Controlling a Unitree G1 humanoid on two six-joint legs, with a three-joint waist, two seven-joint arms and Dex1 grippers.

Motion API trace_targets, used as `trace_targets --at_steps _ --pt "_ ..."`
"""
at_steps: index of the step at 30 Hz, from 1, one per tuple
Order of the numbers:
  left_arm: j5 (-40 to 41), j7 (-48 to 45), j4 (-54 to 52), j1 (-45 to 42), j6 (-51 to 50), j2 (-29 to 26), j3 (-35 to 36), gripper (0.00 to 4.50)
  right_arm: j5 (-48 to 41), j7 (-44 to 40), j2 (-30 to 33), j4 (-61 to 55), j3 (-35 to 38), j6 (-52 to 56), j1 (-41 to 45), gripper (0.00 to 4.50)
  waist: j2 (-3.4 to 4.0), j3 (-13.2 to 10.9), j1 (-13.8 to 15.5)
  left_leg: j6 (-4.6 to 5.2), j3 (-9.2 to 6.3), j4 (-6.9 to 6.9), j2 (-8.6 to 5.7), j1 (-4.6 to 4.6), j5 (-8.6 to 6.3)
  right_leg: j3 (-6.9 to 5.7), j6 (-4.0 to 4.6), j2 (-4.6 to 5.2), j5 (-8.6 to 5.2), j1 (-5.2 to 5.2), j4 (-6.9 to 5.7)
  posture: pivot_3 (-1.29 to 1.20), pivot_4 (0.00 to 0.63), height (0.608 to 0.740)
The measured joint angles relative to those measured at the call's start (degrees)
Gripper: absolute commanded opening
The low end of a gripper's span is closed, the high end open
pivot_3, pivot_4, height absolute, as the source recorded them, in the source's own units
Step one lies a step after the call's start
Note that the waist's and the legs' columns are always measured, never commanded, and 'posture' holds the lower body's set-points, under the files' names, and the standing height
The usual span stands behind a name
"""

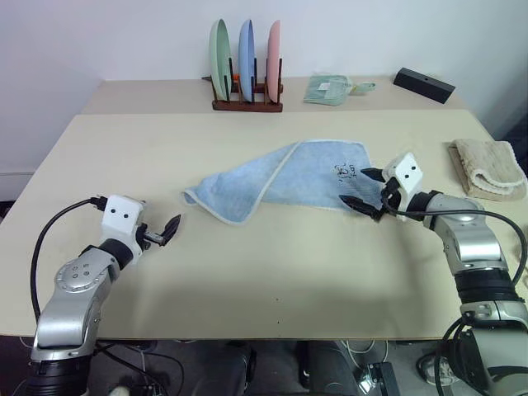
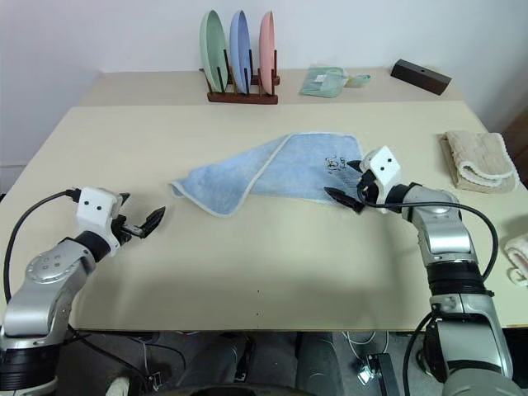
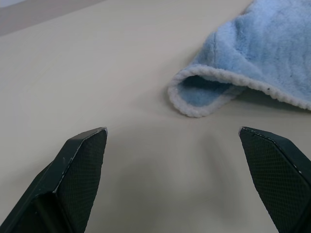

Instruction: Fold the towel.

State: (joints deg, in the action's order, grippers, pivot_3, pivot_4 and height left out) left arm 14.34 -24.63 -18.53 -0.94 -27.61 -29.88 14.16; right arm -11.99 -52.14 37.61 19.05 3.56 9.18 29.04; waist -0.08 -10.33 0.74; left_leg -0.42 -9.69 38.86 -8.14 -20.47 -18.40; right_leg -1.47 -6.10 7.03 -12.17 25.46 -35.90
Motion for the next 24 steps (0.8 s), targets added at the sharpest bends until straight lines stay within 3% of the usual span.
trace_targets --at_steps 18,24 --pt "-0.10 2.41 -0.83 0.68 0.69 3.00 -0.71 4.44 2.17 -1.63 -0.42 3.89 -1.98 -1.98 4.67 4.50 0.00 0.00 0.03 0.00 0.02 0.00 0.01 -0.01 0.00 0.00 0.00 0.00 0.00 0.00 0.01 0.00 0.150 0.726" --pt "0.11 -0.61 -0.86 -3.58 -0.35 2.79 -5.74 4.44 -0.05 -3.50 -0.43 1.91 -2.21 2.97 4.02 4.50 0.00 0.00 0.21 0.00 0.01 0.03 0.01 -0.04 0.00 0.00 0.00 0.00 0.00 0.00 0.01 0.00 0.150 0.726"
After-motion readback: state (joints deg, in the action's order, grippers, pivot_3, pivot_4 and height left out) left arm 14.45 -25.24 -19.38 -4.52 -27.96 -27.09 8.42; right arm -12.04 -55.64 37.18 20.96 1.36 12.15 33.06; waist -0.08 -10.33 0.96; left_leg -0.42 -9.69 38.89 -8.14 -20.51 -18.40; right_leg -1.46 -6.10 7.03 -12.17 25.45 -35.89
